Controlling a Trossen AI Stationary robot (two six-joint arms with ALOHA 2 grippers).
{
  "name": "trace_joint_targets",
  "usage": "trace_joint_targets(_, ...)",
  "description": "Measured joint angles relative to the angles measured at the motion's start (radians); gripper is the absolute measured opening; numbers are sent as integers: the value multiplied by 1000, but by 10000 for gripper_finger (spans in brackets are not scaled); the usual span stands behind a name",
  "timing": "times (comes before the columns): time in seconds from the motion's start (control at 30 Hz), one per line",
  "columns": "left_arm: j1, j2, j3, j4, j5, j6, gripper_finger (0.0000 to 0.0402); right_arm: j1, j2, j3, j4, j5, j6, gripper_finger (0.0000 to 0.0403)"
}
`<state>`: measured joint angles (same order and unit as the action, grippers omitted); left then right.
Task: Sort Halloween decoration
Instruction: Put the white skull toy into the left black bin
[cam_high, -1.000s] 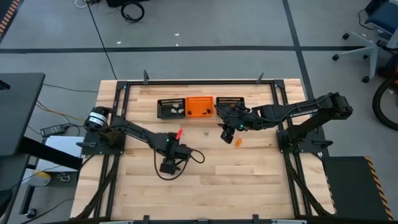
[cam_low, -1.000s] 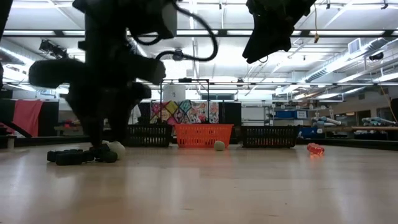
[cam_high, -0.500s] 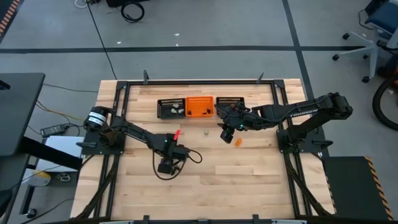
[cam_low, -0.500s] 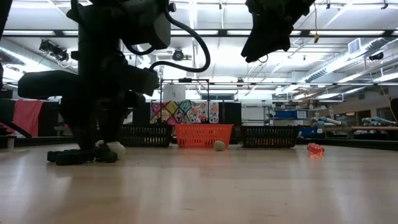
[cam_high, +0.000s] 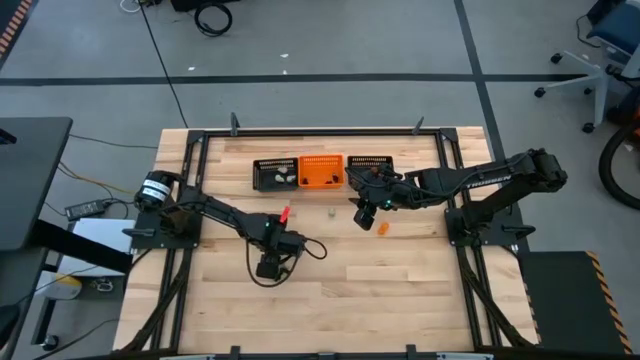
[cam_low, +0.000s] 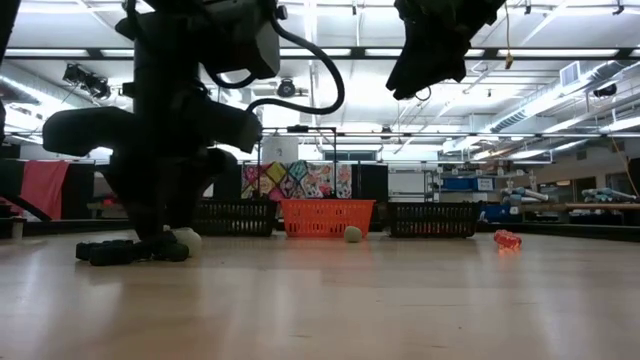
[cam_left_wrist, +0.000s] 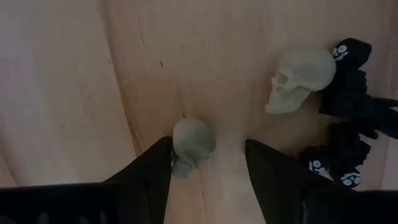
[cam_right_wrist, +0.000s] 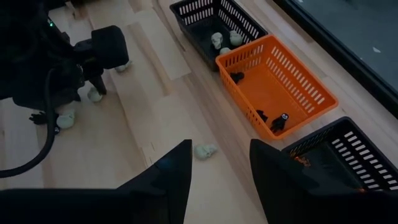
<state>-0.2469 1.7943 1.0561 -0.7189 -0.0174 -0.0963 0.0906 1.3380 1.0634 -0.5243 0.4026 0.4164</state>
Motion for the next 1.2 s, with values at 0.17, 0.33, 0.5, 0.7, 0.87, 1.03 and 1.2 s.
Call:
trace_joint_targets(0.17, 10, 1, 2, -6, 4, -6, 132, 0, 0, 0, 0, 0, -5, 165)
trace_joint_targets(0.33, 20, 1, 2, -7, 11, -6, 76, 0, 0, 0, 0, 0, -6, 165)
trace_joint_targets(0.5, 35, 0, 3, -11, 23, -27, 41, 0, 0, 0, 0, 0, -7, 165)
trace_joint_targets(0.7, 43, -1, 3, -13, 25, -32, 33, 0, 0, 0, 0, 0, -8, 165)
trace_joint_targets(0.87, 43, -6, 9, -28, 13, -33, 32, 0, 0, 0, 0, 0, -8, 165)
trace_joint_targets(1.03, 42, -5, 46, -90, -46, -45, 32, 0, 0, 0, 0, 0, -8, 165)
trace_joint_targets(1.2, 43, -6, 65, -97, -76, -46, 32, 0, 0, 0, 0, 0, -8, 165)
